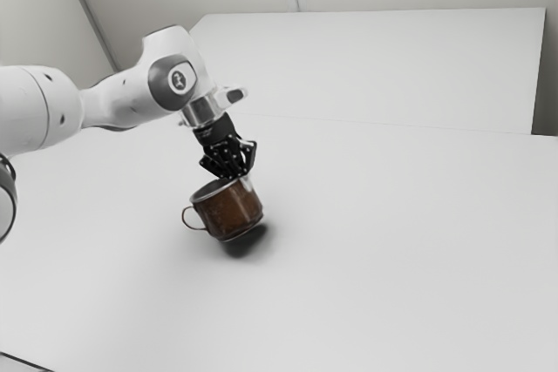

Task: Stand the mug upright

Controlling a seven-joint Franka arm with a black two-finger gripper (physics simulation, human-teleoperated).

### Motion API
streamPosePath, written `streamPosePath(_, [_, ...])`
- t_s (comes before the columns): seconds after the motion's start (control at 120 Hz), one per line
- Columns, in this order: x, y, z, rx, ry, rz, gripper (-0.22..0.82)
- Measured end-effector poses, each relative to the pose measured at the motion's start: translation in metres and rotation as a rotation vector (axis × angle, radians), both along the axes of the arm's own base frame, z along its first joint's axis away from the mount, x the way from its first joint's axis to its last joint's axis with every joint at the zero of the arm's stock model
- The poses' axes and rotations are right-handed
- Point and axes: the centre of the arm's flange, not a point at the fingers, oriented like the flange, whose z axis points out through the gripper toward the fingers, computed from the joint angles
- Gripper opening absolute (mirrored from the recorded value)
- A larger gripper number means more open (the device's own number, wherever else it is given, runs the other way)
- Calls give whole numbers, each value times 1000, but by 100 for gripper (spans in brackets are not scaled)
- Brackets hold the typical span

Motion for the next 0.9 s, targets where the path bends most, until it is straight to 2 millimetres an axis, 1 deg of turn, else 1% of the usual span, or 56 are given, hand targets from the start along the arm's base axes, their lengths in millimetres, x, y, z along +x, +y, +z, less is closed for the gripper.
streamPosePath(0.092, [0,-17,0,128,-34,-77,-17])
streamPosePath(0.192, [3,-20,1,213,-75,-101,-17])
streamPosePath(0.283, [7,-19,0,262,-108,-101,-17])
streamPosePath(0.408, [10,-18,-5,293,-137,-85,-17])
streamPosePath(0.517, [9,-17,-24,304,-134,-69,-17])
streamPosePath(0.625, [13,-18,-34,309,-142,-52,-17])
streamPosePath(0.758, [15,-18,-38,311,-155,-31,-17])
streamPosePath(0.775, [15,-18,-38,311,-155,-29,-15])
streamPosePath(0.9, [16,-19,-43,305,-151,-18,13])
